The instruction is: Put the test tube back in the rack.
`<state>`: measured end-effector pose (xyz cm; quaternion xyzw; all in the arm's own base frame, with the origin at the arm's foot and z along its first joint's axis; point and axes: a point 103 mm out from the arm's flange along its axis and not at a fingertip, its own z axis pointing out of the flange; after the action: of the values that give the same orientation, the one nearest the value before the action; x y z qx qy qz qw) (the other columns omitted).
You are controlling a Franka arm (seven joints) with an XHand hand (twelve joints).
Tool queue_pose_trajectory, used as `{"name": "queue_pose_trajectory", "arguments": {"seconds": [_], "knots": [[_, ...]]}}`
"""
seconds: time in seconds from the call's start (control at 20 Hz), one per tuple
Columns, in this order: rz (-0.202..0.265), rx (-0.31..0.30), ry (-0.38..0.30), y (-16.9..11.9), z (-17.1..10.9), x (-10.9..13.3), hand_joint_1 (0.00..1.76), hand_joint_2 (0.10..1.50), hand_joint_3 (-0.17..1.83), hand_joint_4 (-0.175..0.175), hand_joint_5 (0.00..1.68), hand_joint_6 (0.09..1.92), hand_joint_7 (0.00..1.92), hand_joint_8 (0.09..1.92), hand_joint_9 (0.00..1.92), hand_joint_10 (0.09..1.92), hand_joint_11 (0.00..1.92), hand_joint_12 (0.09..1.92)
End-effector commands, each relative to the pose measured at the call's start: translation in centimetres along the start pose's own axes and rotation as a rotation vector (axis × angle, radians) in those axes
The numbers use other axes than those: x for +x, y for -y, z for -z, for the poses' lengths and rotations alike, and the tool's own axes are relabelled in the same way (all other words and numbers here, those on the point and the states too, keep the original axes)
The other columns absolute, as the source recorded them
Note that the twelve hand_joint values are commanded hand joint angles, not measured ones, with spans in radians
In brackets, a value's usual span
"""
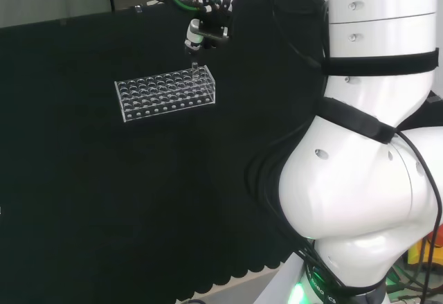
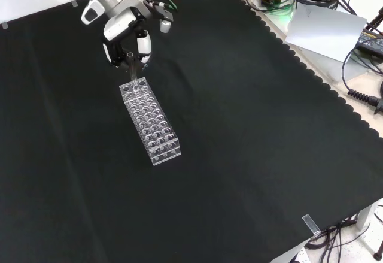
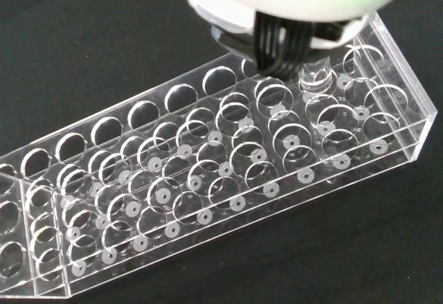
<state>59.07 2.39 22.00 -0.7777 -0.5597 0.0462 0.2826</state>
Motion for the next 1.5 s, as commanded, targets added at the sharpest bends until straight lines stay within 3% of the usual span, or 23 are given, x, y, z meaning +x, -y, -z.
{"name": "queue_pose_trajectory", "arguments": {"seconds": [0.05,0.8,1.0,1.5], "knots": [[-0.01,0.015,0.003,-0.3,-0.1,-0.2,1.43,0.6,0.74,-0.175,1.23,0.73,1.33,0.84,1.25,0.61,0.99,1.13],[-0.034,0.054,0.013,-1.6,-1.0,-0.8,1.43,0.6,0.74,-0.175,1.23,0.73,1.33,0.84,1.25,0.61,0.99,1.13],[-0.024,0.052,0.018,-3.0,-2.3,-1.2,1.43,0.6,0.74,-0.175,1.23,0.73,1.33,0.85,1.25,0.61,0.99,1.13],[-0.012,0.07,0.027,-3.4,-3.2,-1.1,1.43,0.6,0.74,-0.175,1.23,0.74,1.33,0.85,1.25,0.61,0.99,1.13]]}}
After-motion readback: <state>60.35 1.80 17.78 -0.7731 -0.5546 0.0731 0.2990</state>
